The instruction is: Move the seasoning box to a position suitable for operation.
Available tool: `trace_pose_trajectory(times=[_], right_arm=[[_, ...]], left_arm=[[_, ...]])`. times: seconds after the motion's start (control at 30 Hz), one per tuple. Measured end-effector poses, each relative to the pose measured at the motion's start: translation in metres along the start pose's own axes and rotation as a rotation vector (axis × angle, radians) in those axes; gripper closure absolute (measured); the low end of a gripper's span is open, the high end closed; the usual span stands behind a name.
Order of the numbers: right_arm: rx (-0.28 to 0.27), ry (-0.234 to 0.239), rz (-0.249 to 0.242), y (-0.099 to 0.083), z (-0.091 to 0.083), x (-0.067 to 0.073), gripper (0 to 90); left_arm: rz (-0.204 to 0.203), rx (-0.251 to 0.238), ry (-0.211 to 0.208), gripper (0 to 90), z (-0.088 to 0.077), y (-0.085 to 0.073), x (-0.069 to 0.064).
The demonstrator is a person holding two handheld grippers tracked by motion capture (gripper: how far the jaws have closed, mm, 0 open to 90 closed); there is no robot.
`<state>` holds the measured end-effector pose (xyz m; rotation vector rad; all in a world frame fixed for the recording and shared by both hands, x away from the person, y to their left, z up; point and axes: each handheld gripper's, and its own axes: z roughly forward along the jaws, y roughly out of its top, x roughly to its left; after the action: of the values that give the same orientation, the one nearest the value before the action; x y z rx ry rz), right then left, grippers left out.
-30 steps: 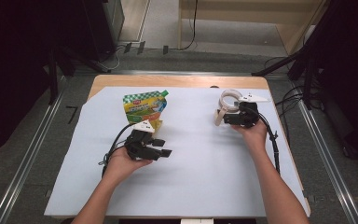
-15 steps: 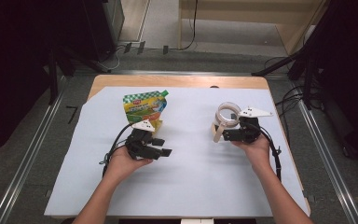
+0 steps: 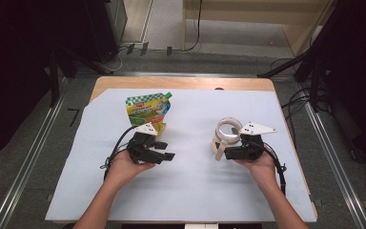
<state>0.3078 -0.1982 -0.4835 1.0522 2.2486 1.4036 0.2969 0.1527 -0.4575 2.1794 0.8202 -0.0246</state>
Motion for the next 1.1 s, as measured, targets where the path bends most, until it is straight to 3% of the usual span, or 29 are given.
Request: trace_pose_trajectory(times=[0.17, 0.67, 1.1], right_arm=[[0.002, 0.039, -0.002, 0.001, 0.01, 0.011, 12.1], [0.063, 0.158, -0.086, -0.004, 0.041, 0.053, 12.1], [0.072, 0.155, -0.159, -0.011, 0.043, 0.06, 11.3]], left_arm=[[-0.003, 0.002, 0.003, 43.3, 0.0, 0.0, 0.0], [-0.011, 0.001, 0.013, 43.1, -0.005, -0.003, 0.001], [-0.002, 0.007, 0.01, 43.2, -0.003, -0.003, -0.002]])
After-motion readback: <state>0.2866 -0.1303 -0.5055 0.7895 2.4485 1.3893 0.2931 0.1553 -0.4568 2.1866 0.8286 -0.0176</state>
